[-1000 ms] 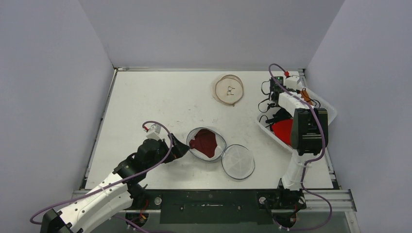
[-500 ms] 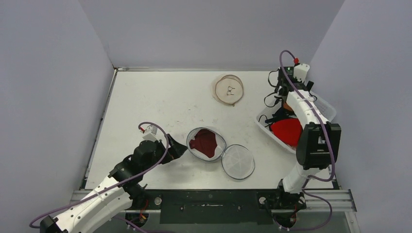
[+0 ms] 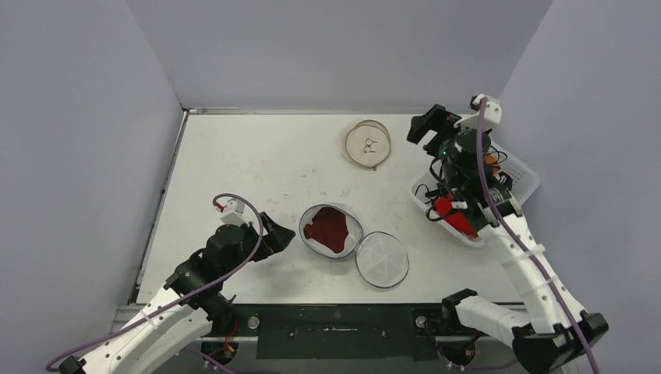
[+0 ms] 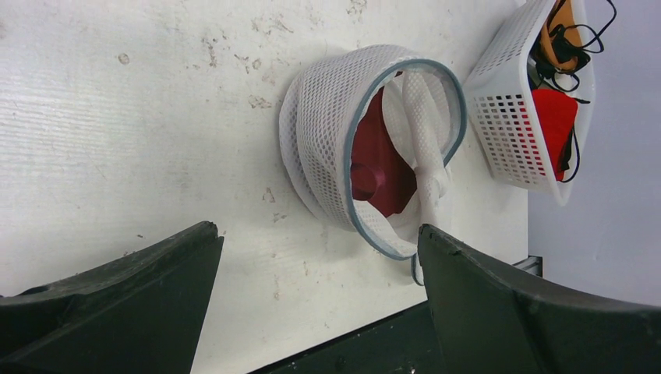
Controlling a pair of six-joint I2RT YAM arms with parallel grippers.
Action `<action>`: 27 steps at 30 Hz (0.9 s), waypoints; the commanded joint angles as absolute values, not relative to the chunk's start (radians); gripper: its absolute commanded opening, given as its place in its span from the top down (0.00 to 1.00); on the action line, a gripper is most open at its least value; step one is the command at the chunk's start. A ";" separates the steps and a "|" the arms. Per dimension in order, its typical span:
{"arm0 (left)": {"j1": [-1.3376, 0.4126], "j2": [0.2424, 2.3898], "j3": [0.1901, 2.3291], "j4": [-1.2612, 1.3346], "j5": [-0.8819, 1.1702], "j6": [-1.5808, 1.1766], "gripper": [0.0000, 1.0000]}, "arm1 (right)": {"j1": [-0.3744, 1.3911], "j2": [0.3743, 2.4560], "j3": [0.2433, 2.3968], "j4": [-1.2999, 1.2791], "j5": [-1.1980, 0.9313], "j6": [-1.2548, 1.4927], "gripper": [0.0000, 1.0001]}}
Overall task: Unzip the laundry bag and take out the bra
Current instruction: Place the bra in the bin, then pick up the bra from the laundry bag.
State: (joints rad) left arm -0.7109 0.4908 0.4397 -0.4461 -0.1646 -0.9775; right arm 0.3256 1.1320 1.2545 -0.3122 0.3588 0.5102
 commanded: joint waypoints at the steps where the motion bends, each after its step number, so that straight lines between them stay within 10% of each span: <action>1: -0.700 0.482 0.503 -0.447 -0.193 -0.927 0.04 | 0.509 0.978 1.114 -0.101 0.114 0.504 0.10; 13: -0.698 0.533 0.416 -0.161 -0.058 -0.857 0.08 | 1.091 0.827 0.607 -0.049 0.321 0.496 0.04; 20: -0.698 0.807 0.511 -0.130 -0.088 -0.795 0.17 | 1.149 0.940 0.466 0.054 0.452 0.596 0.22; 27: -0.698 0.992 0.549 -0.026 -0.132 -0.784 0.29 | 1.145 0.967 0.438 0.086 0.519 0.646 0.13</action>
